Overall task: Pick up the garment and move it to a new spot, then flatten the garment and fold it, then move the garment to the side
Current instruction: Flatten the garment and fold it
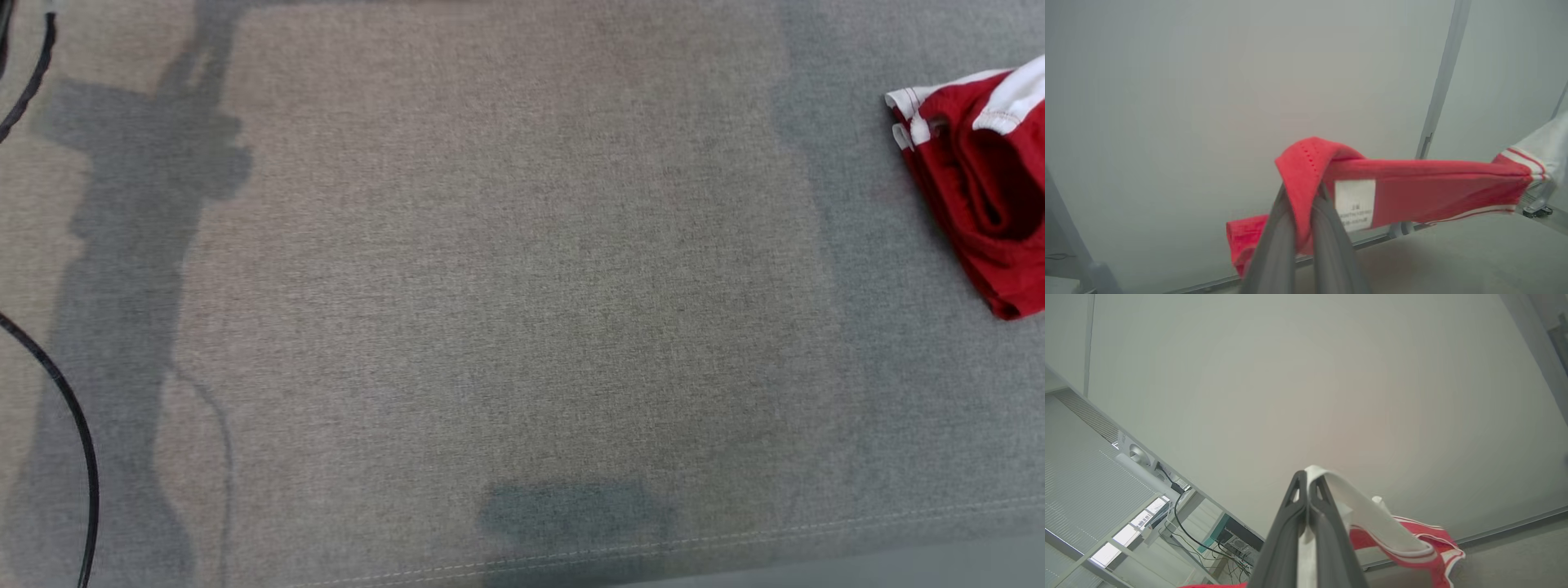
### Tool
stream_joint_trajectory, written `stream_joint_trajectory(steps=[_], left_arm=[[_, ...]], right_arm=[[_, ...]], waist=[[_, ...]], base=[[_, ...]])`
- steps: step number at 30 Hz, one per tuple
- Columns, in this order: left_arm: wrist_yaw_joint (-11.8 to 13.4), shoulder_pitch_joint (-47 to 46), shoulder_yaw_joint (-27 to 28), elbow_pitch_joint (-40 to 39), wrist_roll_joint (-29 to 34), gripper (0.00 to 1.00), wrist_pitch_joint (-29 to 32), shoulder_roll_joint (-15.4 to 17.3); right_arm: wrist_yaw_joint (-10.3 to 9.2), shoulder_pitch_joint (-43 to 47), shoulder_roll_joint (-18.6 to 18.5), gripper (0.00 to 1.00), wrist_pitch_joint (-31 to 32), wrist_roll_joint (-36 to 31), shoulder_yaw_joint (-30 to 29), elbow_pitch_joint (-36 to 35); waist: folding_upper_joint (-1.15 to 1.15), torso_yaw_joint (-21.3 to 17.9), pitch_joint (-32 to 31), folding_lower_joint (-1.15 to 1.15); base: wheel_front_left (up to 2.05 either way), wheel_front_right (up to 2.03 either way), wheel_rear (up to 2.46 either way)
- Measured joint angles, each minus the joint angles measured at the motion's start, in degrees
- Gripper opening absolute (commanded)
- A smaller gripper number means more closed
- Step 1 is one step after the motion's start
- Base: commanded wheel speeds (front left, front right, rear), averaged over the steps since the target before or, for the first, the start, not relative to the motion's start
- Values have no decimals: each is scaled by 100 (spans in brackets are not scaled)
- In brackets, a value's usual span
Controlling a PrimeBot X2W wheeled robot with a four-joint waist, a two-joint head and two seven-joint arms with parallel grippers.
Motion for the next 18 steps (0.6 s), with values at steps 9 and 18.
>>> stream_joint_trajectory(steps=[9, 18], left_arm=[[0, 1287, -413, 167, -667, 0, -337, 105], [0, 3403, 1274, -820, 2, 0, -363, -225]], right_arm=[[0, 1502, -279, 0, 678, 579, 224, -958], [0, 3269, -810, 0, 949, 1028, 176, -1882]], waist=[[0, -234, 421, 0], [0, -119, -58, 0]], base=[[0, 0, 0], [0, 0, 0]])
